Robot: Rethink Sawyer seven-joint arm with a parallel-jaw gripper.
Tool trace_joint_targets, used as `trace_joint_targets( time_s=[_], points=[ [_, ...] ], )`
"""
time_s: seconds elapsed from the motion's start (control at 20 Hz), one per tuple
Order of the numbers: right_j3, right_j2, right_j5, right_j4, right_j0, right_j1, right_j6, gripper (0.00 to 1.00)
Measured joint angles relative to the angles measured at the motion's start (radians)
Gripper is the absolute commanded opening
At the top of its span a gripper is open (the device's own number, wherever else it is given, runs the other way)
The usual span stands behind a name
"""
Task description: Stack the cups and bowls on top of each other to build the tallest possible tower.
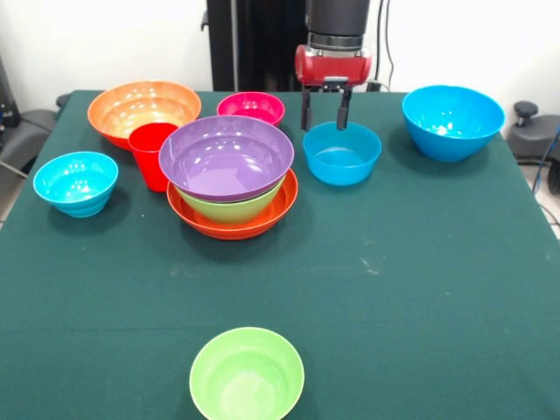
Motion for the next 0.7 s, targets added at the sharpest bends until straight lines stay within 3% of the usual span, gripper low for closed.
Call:
trace_joint_targets(
  time_s=[0.3, 0.7],
  points=[
    [-0.013, 0.005, 0.000, -0.003, -0.016, 0.041, 0.000, 1.00],
    [-0.022, 0.026, 0.000, -0.049, -0.106, 0.069, 0.000, 1.00]
  ],
)
